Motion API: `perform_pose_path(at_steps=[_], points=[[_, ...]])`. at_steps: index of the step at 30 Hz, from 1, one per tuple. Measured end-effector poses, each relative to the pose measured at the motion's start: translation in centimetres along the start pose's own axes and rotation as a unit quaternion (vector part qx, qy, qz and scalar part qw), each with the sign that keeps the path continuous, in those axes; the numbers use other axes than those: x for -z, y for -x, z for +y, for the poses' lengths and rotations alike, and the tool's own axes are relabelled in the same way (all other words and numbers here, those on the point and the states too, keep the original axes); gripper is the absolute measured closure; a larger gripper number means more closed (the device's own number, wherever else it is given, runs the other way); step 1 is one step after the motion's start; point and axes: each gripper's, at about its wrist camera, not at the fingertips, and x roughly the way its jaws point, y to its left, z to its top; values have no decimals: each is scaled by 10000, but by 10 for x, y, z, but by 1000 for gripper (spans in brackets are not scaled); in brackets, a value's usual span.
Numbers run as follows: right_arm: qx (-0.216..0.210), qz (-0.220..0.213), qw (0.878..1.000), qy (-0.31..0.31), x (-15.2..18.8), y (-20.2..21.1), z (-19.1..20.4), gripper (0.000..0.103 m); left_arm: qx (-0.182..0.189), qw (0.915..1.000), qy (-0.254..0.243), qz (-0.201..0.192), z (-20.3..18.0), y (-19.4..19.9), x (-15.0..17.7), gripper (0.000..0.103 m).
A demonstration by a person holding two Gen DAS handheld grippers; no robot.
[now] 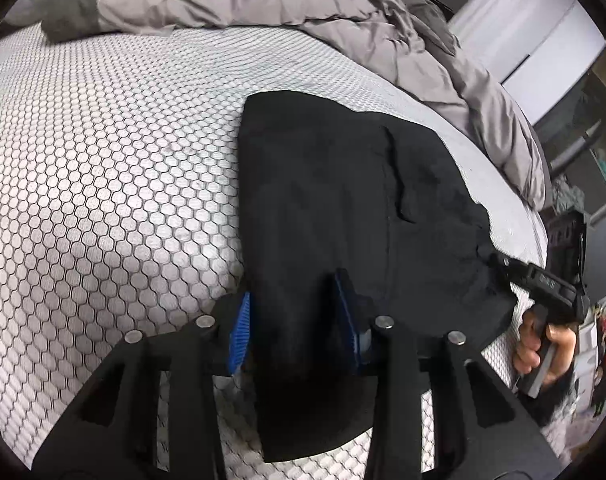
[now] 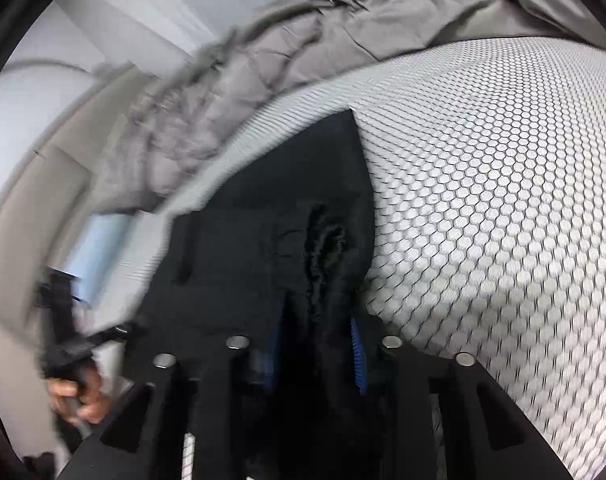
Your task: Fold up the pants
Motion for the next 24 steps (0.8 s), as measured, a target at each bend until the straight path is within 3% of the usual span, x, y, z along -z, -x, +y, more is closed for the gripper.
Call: perform_pose_path(at_steps=[3,6,7,8,11,14,17,19,21,24], points=[[-250,327,9986,-325,-1,3,-7,56,-24,10000,28,-55,6,8,6,68],[-321,368,9986,-179,11,26,-16,57,-285,9991,-276,-130,-5,16,18,61],[-329,414,9986,-92,21,33,-19,75,-383,9985,-370,-147,-8,20,24,59],[-299,481,9984,-4,29,35,-20,87,-467,9978,-437,-164,-9,24,29,59],[-35,619,9971,448,56,48,-20,89,-689,9959,-526,-266,-15,40,40,58],[74,367,9976,591,66,65,-15,88,-939,9901,-691,-779,-28,72,56,58],[297,-188,9958,849,68,88,1,67,-866,9824,-1002,-1318,-49,98,77,41],[406,-635,9916,1048,70,104,15,31,-1013,9744,-1123,-1664,-63,112,93,19],[373,-1043,9857,1268,70,112,34,13,-1033,9665,-1251,-1990,-75,122,107,16],[322,-1412,9757,1647,77,122,61,0,-1079,9584,-1404,-2241,-91,131,127,1]])
